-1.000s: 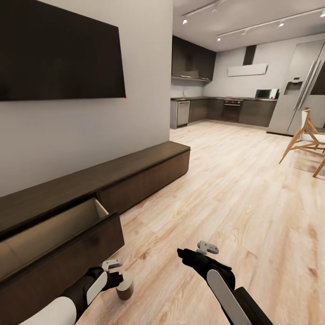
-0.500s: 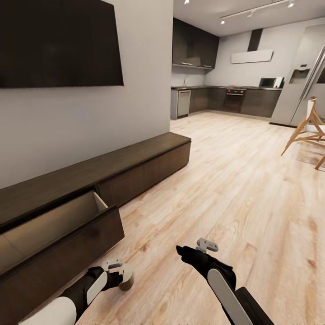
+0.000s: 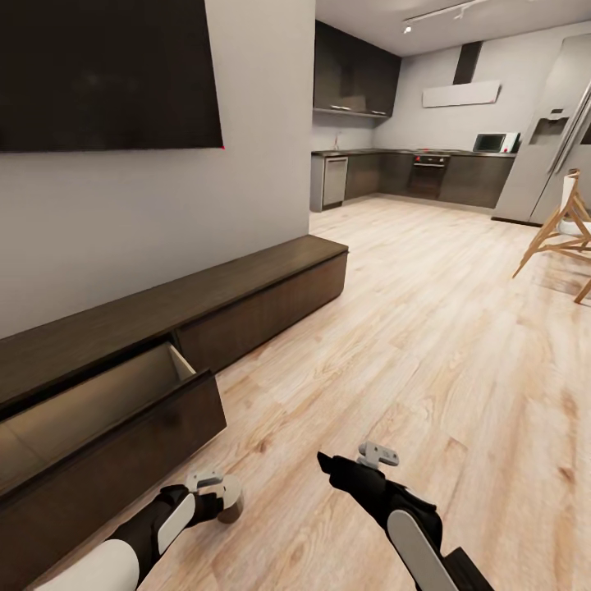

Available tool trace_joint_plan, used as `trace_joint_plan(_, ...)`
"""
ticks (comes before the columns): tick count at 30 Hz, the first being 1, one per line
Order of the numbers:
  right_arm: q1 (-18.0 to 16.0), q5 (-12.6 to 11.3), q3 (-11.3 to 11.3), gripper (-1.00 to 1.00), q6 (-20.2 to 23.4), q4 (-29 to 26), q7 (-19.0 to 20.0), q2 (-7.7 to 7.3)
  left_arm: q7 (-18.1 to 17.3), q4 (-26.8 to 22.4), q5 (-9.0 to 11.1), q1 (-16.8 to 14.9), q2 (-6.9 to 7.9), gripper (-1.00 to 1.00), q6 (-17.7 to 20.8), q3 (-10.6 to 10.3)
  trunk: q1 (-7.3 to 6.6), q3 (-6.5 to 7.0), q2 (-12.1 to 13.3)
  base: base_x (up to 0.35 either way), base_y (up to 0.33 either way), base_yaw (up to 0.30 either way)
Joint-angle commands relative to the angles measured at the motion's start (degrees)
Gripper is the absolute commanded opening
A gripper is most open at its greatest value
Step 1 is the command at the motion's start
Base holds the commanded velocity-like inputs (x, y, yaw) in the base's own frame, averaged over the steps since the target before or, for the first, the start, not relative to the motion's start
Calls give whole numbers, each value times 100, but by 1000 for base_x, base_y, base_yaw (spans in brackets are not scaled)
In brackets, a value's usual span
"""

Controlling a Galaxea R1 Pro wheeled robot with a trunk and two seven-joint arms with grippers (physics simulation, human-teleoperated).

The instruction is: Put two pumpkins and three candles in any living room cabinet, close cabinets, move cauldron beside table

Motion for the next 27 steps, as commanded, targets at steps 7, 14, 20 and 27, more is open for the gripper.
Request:
trace_joint_plan(7,9,-35,11,100,9,-22,-26,-10,47,-57,61,-1,7,100,5,-41,-1,-5,-2,4,0,0)
trace_joint_plan(14,11,-25,11,100,10,-18,-22,-11,41,-53,61,-1,7,100,2,-36,-1,-5,-2,161,0,0)
trace_joint_plan(20,11,-21,11,100,10,-18,-21,-11,40,-41,66,-1,7,100,2,-35,-1,-5,-2,162,0,0)
trace_joint_plan(27,11,-20,11,100,10,-12,-21,-11,40,-23,69,-1,7,100,2,-35,-1,-5,-2,111,-10,0)
